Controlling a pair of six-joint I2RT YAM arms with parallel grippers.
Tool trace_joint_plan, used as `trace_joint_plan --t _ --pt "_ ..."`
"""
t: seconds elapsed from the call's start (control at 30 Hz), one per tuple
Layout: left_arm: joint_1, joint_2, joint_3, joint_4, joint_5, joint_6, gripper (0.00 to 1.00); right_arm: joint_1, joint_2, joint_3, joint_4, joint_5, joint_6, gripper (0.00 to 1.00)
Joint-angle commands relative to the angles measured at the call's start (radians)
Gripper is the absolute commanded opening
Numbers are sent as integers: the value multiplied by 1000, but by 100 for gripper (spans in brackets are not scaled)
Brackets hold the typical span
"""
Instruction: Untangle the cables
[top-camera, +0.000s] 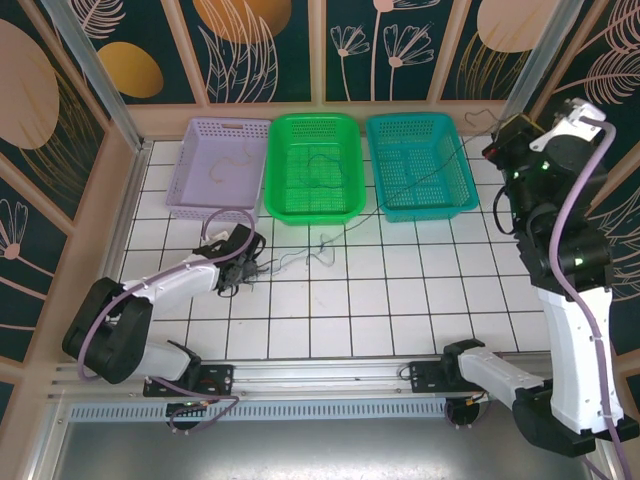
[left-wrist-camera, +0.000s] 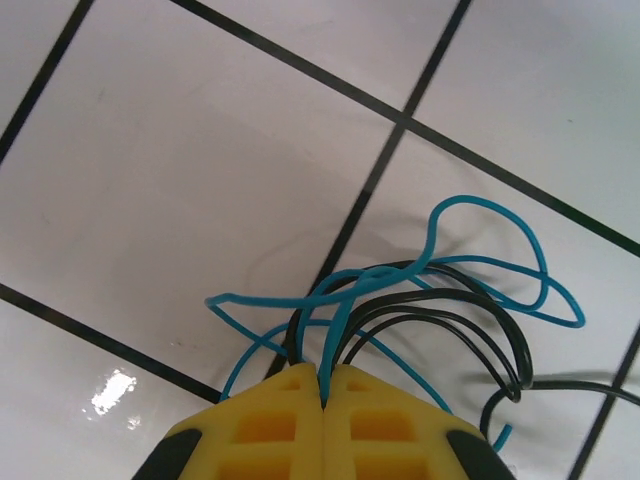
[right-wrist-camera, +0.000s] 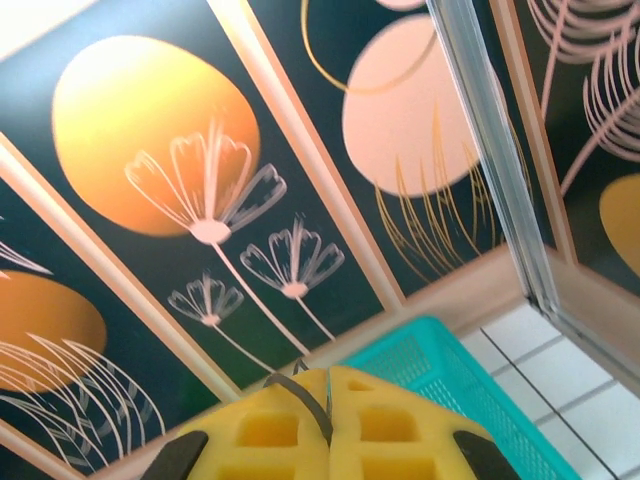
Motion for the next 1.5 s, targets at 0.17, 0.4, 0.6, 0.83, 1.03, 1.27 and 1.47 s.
trace_joint_plan --t 0.17,0.4,0.6,0.83,1.03,1.27,1.47 --pt "52 -24 -13 -19 -33 47 0 -10 50 120 101 -83 -73 0" --pt "62 -16 0 -17 -22 48 0 -10 41 89 132 -200 -66 0" --pt "60 -57 50 30 105 46 37 -9 106 167 86 -380 -80 0" --pt "42 -180 203 81 197 64 61 -9 93 126 82 -439 -148 0" --pt "25 -221 370 192 324 143 57 -9 35 -32 181 -611 -294 0" --pt "3 -140 577 316 536 65 50 -7 -35 -335 407 -860 -485 0" --pt "-33 -33 718 338 653 -136 54 9 -53 -537 585 -863 -532 0"
